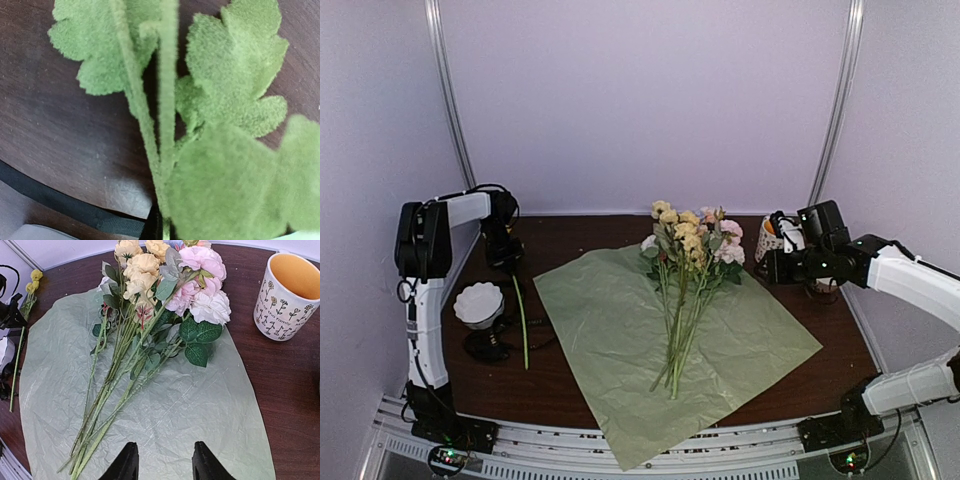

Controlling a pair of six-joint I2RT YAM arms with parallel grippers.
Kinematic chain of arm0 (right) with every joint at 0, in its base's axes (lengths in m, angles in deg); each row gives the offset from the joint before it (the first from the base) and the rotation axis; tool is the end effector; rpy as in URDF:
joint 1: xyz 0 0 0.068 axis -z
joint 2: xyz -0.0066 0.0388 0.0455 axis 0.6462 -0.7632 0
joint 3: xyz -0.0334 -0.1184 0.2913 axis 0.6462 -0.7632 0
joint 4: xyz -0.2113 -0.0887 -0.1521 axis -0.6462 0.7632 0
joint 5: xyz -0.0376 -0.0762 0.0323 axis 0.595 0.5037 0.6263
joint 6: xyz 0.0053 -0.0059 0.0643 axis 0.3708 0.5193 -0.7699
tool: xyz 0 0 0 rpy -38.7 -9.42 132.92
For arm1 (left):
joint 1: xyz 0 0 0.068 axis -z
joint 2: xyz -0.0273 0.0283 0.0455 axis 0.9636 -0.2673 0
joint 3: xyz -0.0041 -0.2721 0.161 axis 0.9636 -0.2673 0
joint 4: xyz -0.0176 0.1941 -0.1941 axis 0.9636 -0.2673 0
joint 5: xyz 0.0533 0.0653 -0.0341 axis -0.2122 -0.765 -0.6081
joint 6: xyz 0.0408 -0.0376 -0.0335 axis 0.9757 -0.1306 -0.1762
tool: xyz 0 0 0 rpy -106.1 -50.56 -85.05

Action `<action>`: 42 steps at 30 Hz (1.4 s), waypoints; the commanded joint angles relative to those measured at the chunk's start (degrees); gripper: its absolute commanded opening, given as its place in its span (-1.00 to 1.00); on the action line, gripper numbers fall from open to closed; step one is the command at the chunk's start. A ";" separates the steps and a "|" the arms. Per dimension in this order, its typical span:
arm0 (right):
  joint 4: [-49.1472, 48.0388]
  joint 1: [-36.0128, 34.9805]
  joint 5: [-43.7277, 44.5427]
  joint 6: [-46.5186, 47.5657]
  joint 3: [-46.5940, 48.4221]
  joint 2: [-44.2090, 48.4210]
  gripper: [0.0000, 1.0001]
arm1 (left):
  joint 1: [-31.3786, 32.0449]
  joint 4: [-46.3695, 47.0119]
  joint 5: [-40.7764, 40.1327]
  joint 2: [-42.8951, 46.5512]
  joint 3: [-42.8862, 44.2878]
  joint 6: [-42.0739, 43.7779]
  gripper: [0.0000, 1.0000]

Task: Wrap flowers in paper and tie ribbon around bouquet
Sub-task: Pick up the fake flower from the corner of the board, then pass from the left arm to the right

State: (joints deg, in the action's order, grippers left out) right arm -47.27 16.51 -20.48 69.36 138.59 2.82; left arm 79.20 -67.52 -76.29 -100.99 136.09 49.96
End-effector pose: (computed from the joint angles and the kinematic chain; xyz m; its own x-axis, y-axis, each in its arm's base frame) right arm 0.2345 0.1142 0.2985 -0.7454 -0.0182 -0.6664 -0.3271 0.8810 0.3418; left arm 0.4982 -0.0418 0.1632 -0.8154 -0.5761 -0.0575 -0.5725 0.8171 -0.0682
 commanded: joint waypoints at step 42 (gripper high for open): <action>-34.83 -28.78 -12.36 -9.50 21.83 -13.62 -0.21 | 39.76 65.16 34.71 47.80 -22.21 5.89 -1.00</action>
State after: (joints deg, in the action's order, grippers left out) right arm -77.15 -11.84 -34.55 62.78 158.72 -9.71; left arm 118.46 -8.46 -44.71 -52.51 115.85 58.09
